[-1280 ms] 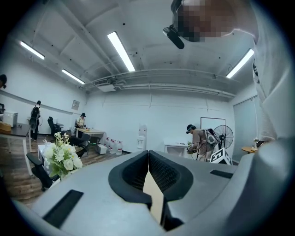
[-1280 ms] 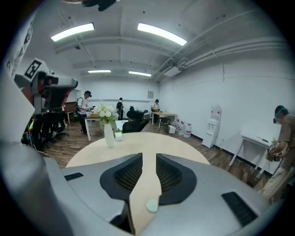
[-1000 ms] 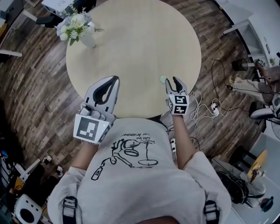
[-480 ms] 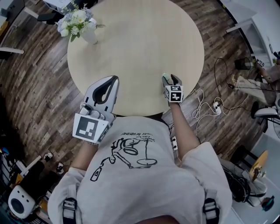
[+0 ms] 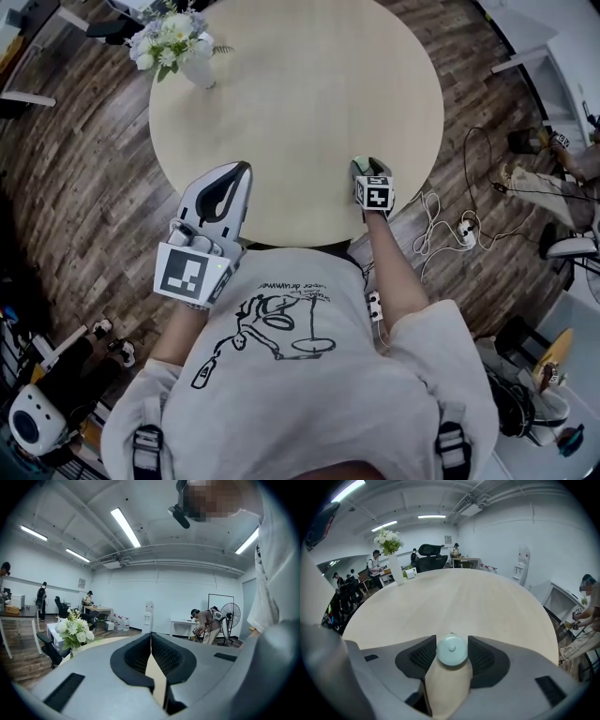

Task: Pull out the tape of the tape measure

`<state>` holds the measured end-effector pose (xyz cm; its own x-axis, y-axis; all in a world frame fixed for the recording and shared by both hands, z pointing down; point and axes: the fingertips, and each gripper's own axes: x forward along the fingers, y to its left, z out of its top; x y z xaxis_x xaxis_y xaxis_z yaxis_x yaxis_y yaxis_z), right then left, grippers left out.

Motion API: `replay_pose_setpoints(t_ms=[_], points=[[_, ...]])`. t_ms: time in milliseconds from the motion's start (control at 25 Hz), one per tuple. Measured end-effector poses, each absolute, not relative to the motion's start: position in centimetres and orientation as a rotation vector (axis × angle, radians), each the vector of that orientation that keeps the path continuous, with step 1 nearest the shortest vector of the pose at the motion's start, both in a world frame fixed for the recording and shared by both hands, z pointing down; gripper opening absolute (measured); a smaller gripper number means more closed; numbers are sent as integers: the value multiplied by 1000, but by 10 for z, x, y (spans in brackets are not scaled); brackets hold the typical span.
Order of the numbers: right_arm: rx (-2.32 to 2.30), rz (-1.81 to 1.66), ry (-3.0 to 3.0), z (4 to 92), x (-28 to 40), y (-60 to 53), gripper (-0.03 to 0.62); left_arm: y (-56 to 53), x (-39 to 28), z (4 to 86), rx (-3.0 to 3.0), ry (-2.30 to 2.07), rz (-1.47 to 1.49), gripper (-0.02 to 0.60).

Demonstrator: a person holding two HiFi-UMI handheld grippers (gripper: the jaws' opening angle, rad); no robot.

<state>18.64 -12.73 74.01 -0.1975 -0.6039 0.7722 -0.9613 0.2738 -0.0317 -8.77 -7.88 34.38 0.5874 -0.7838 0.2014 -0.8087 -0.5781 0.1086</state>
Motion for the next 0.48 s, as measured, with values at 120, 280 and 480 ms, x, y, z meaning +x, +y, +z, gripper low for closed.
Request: replay_pose_setpoints(t_ms=[120,280,480], points=[[1406,691,-1900,740,186,-128,223,-78,-89,345,2622,-1338,198,23],[1402,697,-1880,747,187,-125,238,-79,-88,345,2623,-1338,200,23],[1397,690,-1876,751,188,-125,225,-81,-88,346,2625,-1340,211,23]])
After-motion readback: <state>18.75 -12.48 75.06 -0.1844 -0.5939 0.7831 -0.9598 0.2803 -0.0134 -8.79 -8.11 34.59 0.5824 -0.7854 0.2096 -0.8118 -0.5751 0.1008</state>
